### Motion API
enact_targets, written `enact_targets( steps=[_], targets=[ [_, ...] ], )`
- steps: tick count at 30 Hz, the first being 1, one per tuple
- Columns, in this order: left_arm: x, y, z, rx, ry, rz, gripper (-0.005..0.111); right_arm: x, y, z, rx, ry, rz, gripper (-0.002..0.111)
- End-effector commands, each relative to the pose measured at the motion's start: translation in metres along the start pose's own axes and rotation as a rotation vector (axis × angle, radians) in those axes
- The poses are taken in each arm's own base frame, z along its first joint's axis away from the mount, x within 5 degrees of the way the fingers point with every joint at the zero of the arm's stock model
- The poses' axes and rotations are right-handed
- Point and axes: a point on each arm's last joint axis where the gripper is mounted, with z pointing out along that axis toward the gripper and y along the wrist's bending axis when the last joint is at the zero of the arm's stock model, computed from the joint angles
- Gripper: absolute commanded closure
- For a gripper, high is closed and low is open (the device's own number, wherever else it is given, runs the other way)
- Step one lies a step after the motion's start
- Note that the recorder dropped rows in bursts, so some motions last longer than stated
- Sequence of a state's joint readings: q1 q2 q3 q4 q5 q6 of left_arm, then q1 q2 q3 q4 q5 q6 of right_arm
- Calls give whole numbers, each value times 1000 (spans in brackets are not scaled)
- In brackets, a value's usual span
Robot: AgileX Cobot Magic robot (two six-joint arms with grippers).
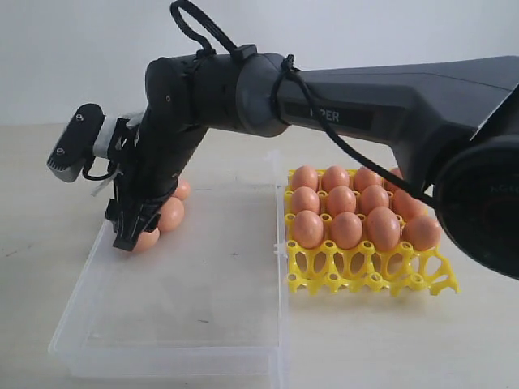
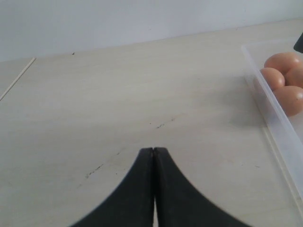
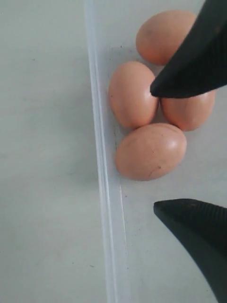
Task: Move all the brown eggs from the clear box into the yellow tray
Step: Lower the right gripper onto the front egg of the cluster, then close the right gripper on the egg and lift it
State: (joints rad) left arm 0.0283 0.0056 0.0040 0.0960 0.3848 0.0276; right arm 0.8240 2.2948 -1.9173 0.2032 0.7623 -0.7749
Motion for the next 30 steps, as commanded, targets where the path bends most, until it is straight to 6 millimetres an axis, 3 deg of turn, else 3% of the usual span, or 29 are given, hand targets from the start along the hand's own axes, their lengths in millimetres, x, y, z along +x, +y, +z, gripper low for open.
enact_targets(
  steps=[1, 30],
  targets=[
    [-2, 0, -1, -3, -16, -7, 107, 2, 1, 10, -6, 1, -30, 49],
    [-2, 0, -1, -3, -16, -7, 107, 24, 17, 77, -82, -6, 78, 49]
  ],
)
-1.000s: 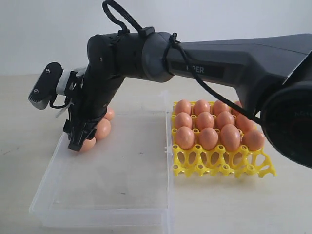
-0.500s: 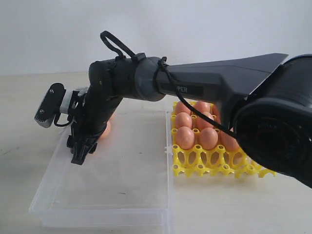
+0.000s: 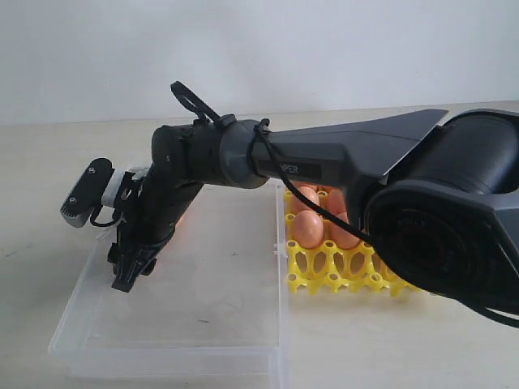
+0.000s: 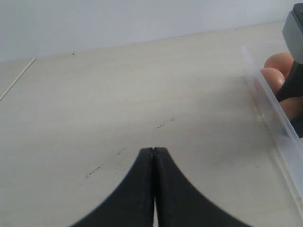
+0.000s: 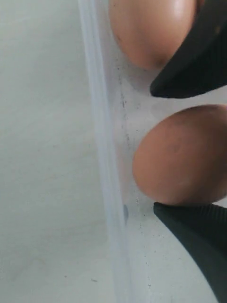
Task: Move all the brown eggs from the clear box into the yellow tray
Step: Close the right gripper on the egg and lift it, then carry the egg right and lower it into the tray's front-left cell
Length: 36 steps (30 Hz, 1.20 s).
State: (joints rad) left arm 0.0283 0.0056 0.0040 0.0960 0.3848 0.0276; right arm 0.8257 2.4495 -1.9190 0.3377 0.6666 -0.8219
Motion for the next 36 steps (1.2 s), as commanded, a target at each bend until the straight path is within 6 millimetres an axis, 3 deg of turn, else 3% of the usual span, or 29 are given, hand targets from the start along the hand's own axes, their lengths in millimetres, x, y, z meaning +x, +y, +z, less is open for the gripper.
enact_targets(
  steps=[1, 3, 8, 12, 16, 20, 23, 26, 31, 36],
  targets=[
    [-2, 0, -1, -3, -16, -7, 107, 2, 3, 9, -6, 3, 0, 51],
    [-2, 0, -1, -3, -16, -7, 107, 4, 3, 11, -9, 7, 12, 59],
    [-2, 0, -1, -3, -16, -7, 107, 5, 6, 12, -24, 32, 45, 108],
    [-2, 0, -1, -3, -16, -7, 107, 4, 8, 6, -37, 60, 80, 108],
    [-2, 0, -1, -3, -16, -7, 107, -7, 11, -15, -8, 59, 151, 108],
    [-2, 0, -1, -3, -16, -7, 107, -19, 16, -38, 42, -61, 218, 108],
    [-2, 0, -1, -3, -16, -7, 107, -16, 20, -53, 117, -180, 299, 108],
    [-2, 0, -1, -3, -16, -7, 107, -2, 30, -70, 181, -249, 355, 108],
    [-2, 0, -1, -3, -16, -7, 107, 23, 40, -125, 361, -472, 474, 108],
    [-2, 0, -1, -3, -16, -7, 107, 67, 55, -182, 590, -675, 578, 108]
  ],
)
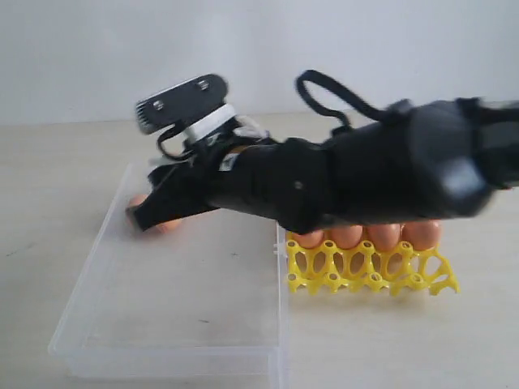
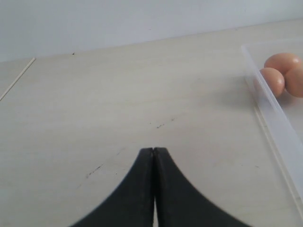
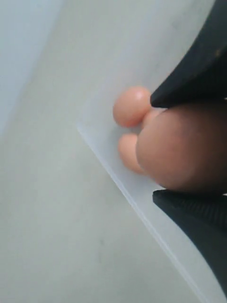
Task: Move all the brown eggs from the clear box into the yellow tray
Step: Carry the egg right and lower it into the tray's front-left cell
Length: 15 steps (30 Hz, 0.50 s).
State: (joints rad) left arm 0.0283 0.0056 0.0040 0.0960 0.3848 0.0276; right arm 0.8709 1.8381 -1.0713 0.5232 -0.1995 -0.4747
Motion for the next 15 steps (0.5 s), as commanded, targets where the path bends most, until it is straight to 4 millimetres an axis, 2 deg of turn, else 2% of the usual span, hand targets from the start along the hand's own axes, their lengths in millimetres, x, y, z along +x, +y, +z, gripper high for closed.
enact_targets(
  steps=[1, 2, 3, 4, 8, 15],
  targets=[
    [-2, 0, -1, -3, -16, -7, 107, -1, -23, -58, 172, -236, 70, 108],
    [-2, 0, -1, -3, -16, -7, 107, 6, -31, -80, 210, -277, 67, 108],
    [-2, 0, -1, -3, -16, -7, 107, 8, -33, -89, 217, -281, 59, 108],
    [-2, 0, -1, -3, -16, -7, 107, 20, -40, -100, 234, -254, 36, 108],
    [-2, 0, -1, -3, -16, -7, 107, 53, -56, -107, 260, -125, 28, 108],
    [-2, 0, -1, -3, -16, -7, 107, 77, -71, -106, 175, 160, 84, 108]
  ],
)
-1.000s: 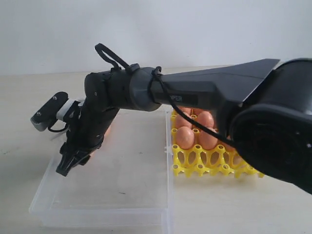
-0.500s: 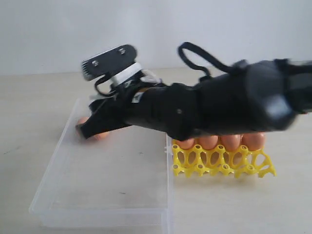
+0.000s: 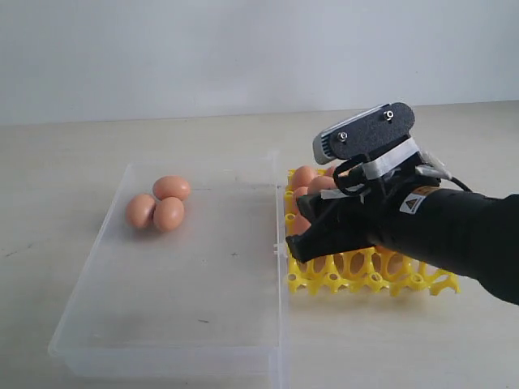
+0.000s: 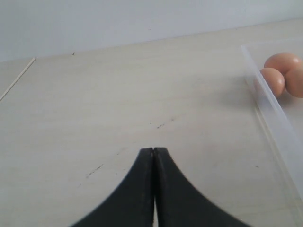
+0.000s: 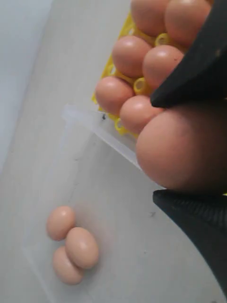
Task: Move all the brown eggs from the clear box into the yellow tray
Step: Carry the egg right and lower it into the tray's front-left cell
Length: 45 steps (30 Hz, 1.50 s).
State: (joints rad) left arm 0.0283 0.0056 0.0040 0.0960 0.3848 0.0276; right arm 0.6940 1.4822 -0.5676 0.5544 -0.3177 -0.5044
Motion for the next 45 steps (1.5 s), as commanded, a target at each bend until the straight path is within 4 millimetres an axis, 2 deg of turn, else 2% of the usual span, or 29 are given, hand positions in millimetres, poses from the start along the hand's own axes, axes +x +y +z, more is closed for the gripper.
enact_targets(
  steps=[1, 3, 8, 17, 24, 28, 35, 45],
  targets=[
    [-2, 0, -1, -3, -16, -7, 107, 6, -4, 0, -56, 132, 7, 108],
    [-2, 0, -1, -3, -16, -7, 107, 0, -4, 1, -80, 160, 17, 108],
    [-2, 0, -1, -3, -16, -7, 107, -7, -7, 4, -39, 90, 18, 108],
    [-2, 0, -1, -3, -16, -7, 107, 12, -9, 29, 15, 99, 18, 108],
    [-2, 0, -1, -3, -16, -7, 107, 19, -7, 38, 4, 99, -67, 108],
    [-2, 0, -1, -3, -16, -7, 107, 21, -8, 38, 11, 31, -75, 108],
    [-2, 0, -1, -3, -16, -7, 107, 35, -2, 30, -63, -135, 20, 108],
    [-2, 0, -1, -3, -16, -7, 107, 50, -7, 22, -44, -170, 26, 108]
  ],
)
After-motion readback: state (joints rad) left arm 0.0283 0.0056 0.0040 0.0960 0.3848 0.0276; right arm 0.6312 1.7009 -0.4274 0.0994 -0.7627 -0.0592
